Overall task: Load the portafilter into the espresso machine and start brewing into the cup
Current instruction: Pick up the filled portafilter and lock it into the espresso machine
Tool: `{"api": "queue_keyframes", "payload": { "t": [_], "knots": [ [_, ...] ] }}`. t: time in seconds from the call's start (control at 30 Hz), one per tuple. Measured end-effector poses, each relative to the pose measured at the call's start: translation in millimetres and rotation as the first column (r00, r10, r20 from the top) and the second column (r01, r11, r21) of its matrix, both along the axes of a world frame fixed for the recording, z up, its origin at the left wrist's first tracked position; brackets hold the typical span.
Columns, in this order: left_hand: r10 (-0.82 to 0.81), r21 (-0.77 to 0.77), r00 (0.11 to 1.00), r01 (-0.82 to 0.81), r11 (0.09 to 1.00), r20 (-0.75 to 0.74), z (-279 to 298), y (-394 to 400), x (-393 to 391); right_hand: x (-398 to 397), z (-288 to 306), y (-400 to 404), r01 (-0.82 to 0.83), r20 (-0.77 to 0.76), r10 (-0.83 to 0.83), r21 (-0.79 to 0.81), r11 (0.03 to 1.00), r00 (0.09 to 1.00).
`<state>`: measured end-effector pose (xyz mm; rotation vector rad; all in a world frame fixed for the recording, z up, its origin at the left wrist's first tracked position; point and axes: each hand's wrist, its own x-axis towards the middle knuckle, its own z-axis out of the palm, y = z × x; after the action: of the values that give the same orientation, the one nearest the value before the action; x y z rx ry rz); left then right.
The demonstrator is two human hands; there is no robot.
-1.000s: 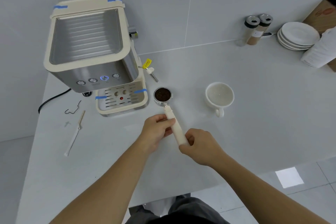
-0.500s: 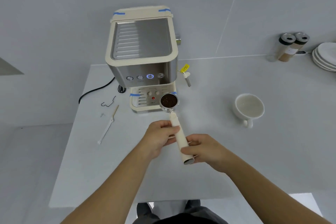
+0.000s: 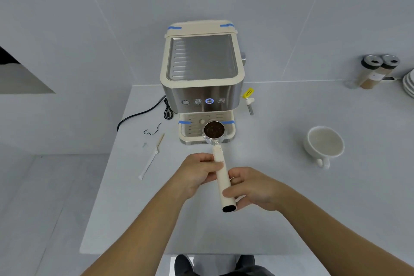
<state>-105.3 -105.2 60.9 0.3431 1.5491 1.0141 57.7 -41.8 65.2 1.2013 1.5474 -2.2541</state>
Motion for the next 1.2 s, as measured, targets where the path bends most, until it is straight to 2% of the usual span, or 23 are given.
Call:
{"api": "queue_keyframes", "payload": {
  "t": [0.17,0.27,0.33,0.43,0.5,0.57,0.63,0.67,0.77,0.83,0.9,1.1,1.2],
  "knots": [
    [-0.041,-0.001,0.996,0.041,0.999,-0.081,4.4,-3.5,-5.2,-6.5,-0.8,0.1,-0.02,-0.01,0.02,0.001,1.0,1.0],
    [-0.105,-0.024,0.948,0.102,0.994,-0.301,15.4,-7.7,-9.9,-9.3,-2.5,1.7,-0.003,-0.024,0.003,-0.019,1.0,1.0],
    [-0.084,0.041,0.857,0.121,0.992,-0.508,30.2,-10.6,-15.9,-11.6,-4.6,5.1,0.021,-0.028,-0.022,-0.041,0.999,0.999],
    [0.092,0.283,0.695,0.165,0.945,-0.713,69.8,-9.8,-29.6,-16.3,-6.0,11.1,0.024,-0.013,-0.025,-0.038,0.999,1.0],
    [0.21,0.375,0.526,0.229,0.899,-0.824,101.3,-2.6,-43.4,-20.8,-6.0,14.3,0.022,-0.01,-0.022,-0.033,0.999,1.0],
    [0.277,0.392,0.358,0.305,0.868,-0.892,127.1,9.5,-58.7,-26.8,-5.7,17.1,0.035,-0.013,-0.035,-0.033,0.999,0.999],
    [0.274,0.351,0.244,0.373,0.859,-0.93,139.7,26.6,-74.1,-33.6,-5.5,19.5,0.056,-0.022,-0.057,-0.028,0.998,0.998],
    [0.242,0.312,0.216,0.402,0.861,-0.946,142.0,36.6,-80.7,-36.7,-5.4,20.4,0.067,-0.026,-0.067,-0.025,0.997,0.997],
    [0.047,0.14,0.198,0.488,0.862,-0.979,141.0,68.6,-98.4,-45.3,-4.3,22.9,0.093,-0.045,-0.094,-0.013,0.996,0.995],
    [-0.097,-0.007,0.138,0.545,0.838,-0.986,141.3,86.7,-104.3,-49.8,-3.0,24.9,0.108,-0.056,-0.108,-0.009,0.994,0.993],
    [-0.175,-0.089,0.091,0.586,0.805,-0.98,142.5,101.6,-106.1,-53.7,-1.6,27.2,0.12,-0.066,-0.12,-0.011,0.993,0.991],
    [-0.221,-0.192,-0.025,0.593,0.782,-0.975,138.1,122.8,-105.6,-62.2,-1.9,33.7,0.141,-0.106,-0.142,-0.018,0.99,0.984],
    [-0.222,-0.19,-0.015,0.573,0.797,-0.975,138.6,120.3,-104.0,-67.3,-1.7,36.9,0.164,-0.117,-0.166,-0.024,0.986,0.979]
  ]
}}
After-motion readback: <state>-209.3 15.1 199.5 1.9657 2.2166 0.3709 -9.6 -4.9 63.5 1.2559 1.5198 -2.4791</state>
